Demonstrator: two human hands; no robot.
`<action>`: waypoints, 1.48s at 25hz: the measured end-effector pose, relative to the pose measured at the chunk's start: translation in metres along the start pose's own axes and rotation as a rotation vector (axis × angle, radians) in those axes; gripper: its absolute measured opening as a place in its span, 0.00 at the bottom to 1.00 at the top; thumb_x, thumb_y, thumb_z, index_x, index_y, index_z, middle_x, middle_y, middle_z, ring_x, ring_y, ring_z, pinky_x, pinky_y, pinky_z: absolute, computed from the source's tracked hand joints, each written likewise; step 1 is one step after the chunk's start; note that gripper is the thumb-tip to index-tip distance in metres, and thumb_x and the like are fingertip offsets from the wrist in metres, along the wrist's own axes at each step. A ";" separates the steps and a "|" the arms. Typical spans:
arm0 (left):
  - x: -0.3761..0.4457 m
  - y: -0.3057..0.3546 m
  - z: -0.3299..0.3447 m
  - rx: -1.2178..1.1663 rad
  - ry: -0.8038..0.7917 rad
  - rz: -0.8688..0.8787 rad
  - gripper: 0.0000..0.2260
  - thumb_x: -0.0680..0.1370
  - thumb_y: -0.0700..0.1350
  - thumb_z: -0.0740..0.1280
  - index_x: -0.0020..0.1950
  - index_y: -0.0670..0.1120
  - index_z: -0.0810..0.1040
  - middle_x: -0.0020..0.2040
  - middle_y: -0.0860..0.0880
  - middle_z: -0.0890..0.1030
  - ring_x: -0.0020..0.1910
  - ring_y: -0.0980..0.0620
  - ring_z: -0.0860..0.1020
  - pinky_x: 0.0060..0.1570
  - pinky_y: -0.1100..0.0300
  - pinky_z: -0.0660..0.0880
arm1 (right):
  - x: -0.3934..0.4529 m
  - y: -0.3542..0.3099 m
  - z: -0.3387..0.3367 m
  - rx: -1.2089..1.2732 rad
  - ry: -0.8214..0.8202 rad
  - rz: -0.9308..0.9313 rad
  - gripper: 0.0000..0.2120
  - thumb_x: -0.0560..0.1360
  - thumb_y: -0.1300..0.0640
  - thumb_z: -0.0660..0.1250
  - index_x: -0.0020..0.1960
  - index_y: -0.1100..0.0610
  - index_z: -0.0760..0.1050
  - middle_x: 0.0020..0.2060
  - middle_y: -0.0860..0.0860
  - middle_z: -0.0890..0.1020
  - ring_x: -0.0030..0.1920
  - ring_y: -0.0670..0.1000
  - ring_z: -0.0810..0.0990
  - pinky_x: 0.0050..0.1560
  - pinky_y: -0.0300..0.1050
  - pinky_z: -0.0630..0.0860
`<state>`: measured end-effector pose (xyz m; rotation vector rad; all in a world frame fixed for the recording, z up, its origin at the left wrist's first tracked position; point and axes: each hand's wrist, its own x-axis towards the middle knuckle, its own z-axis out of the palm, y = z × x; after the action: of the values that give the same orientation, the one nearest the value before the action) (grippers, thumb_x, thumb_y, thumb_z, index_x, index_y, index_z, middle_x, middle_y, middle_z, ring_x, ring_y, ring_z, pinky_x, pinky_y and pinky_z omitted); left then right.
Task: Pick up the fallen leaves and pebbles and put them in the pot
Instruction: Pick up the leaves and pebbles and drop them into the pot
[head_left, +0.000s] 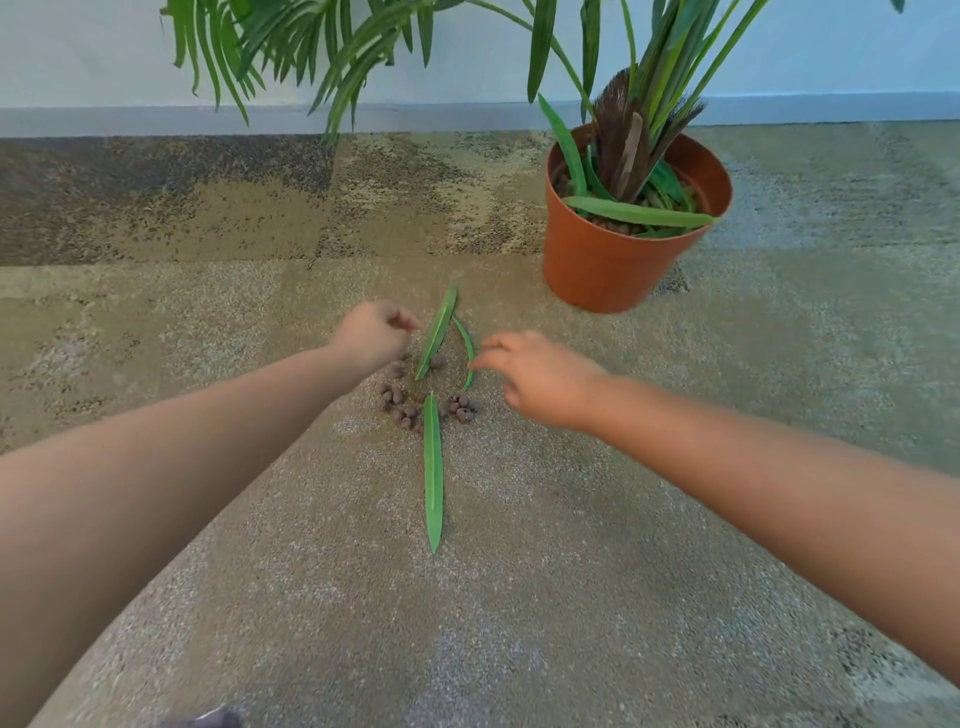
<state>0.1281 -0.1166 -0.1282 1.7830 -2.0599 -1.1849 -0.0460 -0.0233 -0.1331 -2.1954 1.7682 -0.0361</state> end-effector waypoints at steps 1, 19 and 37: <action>0.003 -0.006 0.003 0.057 -0.004 0.009 0.10 0.77 0.33 0.59 0.52 0.44 0.77 0.60 0.47 0.77 0.38 0.54 0.74 0.35 0.65 0.76 | 0.000 0.001 0.011 0.009 -0.074 0.052 0.27 0.75 0.67 0.60 0.71 0.49 0.64 0.70 0.52 0.67 0.69 0.54 0.65 0.71 0.51 0.62; 0.039 0.004 0.065 0.510 0.257 -0.069 0.09 0.74 0.45 0.64 0.53 0.46 0.79 0.59 0.44 0.74 0.59 0.43 0.71 0.60 0.47 0.64 | 0.039 0.002 0.045 0.193 0.000 0.220 0.23 0.76 0.65 0.55 0.71 0.57 0.66 0.73 0.54 0.64 0.72 0.56 0.60 0.73 0.50 0.56; -0.055 0.047 0.116 -0.501 0.127 -0.009 0.04 0.76 0.39 0.64 0.48 0.46 0.72 0.40 0.52 0.76 0.39 0.54 0.75 0.33 0.66 0.69 | -0.028 -0.011 0.034 1.521 0.521 0.813 0.17 0.74 0.72 0.62 0.59 0.58 0.72 0.53 0.54 0.80 0.50 0.52 0.81 0.52 0.46 0.79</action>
<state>0.0385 -0.0174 -0.1555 1.5752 -1.5109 -1.3952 -0.0351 0.0136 -0.1577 -0.3654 1.6755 -1.3094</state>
